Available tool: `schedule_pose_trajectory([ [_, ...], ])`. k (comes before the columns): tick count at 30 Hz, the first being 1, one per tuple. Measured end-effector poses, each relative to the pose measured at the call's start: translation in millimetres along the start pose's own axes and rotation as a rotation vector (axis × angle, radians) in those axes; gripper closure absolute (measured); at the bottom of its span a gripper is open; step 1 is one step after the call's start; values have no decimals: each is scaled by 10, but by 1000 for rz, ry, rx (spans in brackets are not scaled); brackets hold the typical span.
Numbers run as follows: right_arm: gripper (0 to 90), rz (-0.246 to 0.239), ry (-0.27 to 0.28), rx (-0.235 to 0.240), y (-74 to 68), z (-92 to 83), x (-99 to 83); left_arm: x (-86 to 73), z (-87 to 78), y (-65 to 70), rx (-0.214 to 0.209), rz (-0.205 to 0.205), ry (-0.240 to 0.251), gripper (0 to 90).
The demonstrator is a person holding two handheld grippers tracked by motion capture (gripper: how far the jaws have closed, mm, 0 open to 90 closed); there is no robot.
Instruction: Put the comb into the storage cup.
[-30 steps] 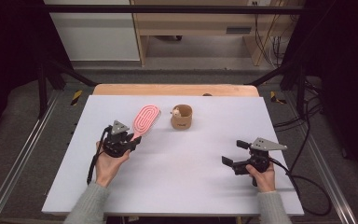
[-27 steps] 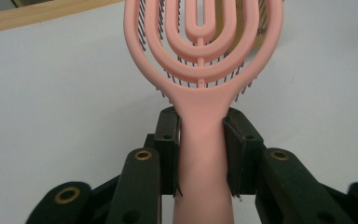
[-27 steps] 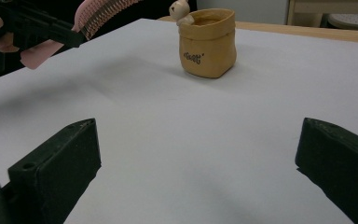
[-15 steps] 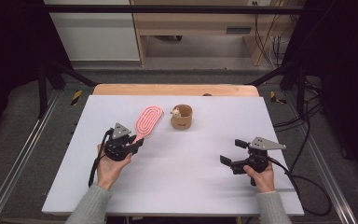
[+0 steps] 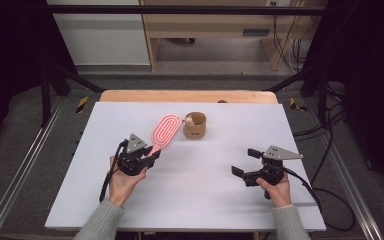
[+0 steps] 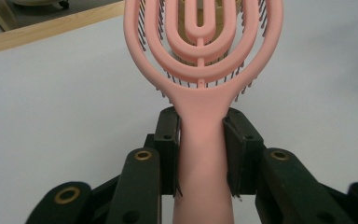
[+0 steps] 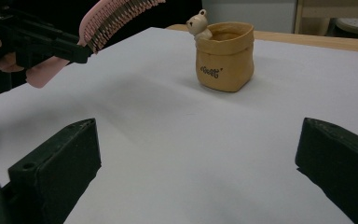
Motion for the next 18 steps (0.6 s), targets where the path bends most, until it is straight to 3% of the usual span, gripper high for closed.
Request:
schedule_pose_trajectory([
  [18, 4, 21, -1, 6, -161, 102, 41, 64, 7, 195, -23, 45, 19, 690],
])
Point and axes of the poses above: each handheld gripper's, and its own axes: z roughly forward along the jaws, x roughly out of its top, y roughly to its right, the point moved 2 cm from there along z, roughly forward along the jaws, and after that the axes turned 9 degrees about z, right-handed, at the moved point
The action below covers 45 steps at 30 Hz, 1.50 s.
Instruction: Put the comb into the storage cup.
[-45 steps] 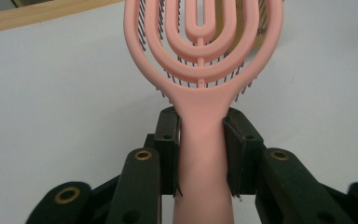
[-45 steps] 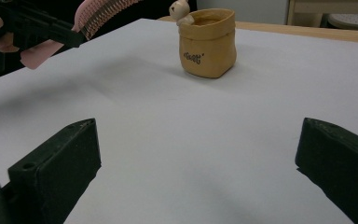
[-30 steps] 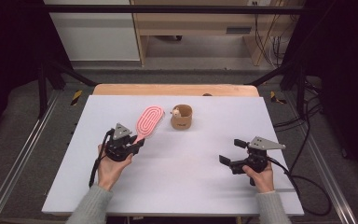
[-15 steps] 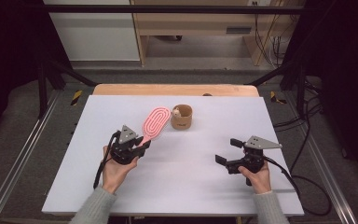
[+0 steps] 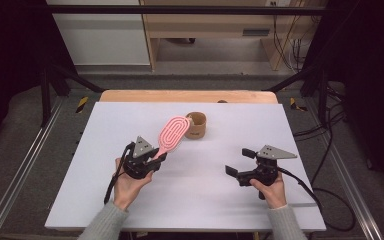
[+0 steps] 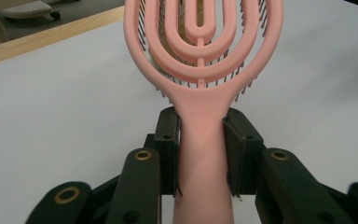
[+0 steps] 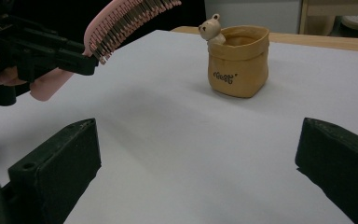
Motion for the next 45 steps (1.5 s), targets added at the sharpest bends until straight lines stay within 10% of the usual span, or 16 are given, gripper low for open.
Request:
schedule_pose_trajectory([
  [45, 7, 65, 5, 10, -252, 188, 93, 157, 57, 323, -21, 76, 31, 690],
])
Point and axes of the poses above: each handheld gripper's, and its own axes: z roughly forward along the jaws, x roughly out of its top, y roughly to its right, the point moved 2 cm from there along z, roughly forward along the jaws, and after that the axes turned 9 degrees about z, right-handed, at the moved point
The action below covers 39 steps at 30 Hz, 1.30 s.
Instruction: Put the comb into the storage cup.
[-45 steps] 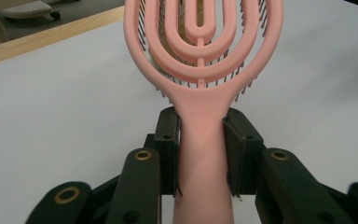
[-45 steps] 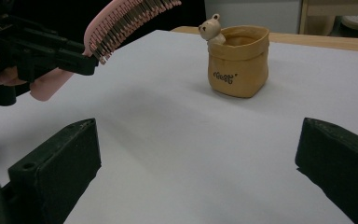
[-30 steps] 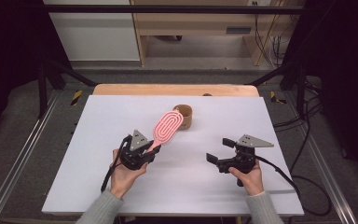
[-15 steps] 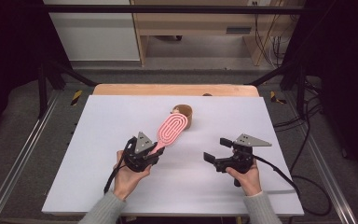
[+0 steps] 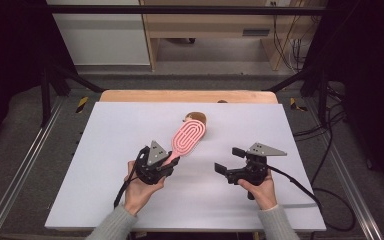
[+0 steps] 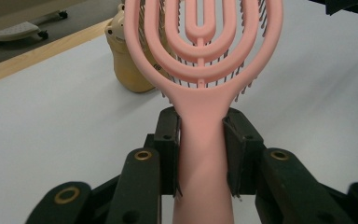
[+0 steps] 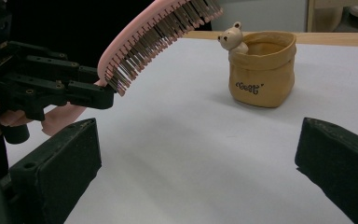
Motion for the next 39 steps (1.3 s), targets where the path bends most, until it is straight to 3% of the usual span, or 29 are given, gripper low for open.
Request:
schedule_pose_trajectory([
  [11, 9, 5, -5, 2, -52, 55, 35, 17, 30, 14, 6, 0, 0, 690],
  [39, 25, 42, 3, 15, -128, 226, 105, 31, 141, 224, 3, 26, -1, 690],
])
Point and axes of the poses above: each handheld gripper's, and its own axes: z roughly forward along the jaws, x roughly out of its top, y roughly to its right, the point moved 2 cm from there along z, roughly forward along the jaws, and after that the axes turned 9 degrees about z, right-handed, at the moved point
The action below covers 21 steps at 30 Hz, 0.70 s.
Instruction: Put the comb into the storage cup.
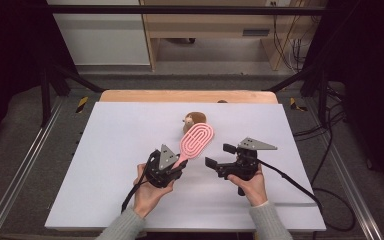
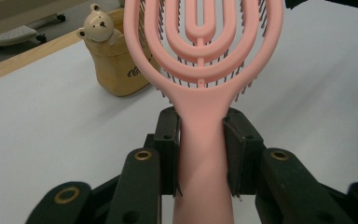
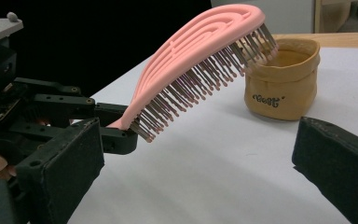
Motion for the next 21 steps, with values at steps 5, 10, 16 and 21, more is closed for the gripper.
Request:
schedule_pose_trajectory([
  [5, 30, 17, 2, -2, 13, 22, 5, 20, 24, 38, -4, 3, 1, 690],
  [10, 32, 28, 4, -6, 25, 33, 13, 45, 41, 91, -11, 12, 6, 690],
  [16, 35, 45, 8, -6, 30, 38, 25, 54, 63, 152, -17, 26, 4, 690],
  [21, 45, 57, 15, -5, 38, 47, 35, 59, 65, 193, -22, 33, 5, 690],
])
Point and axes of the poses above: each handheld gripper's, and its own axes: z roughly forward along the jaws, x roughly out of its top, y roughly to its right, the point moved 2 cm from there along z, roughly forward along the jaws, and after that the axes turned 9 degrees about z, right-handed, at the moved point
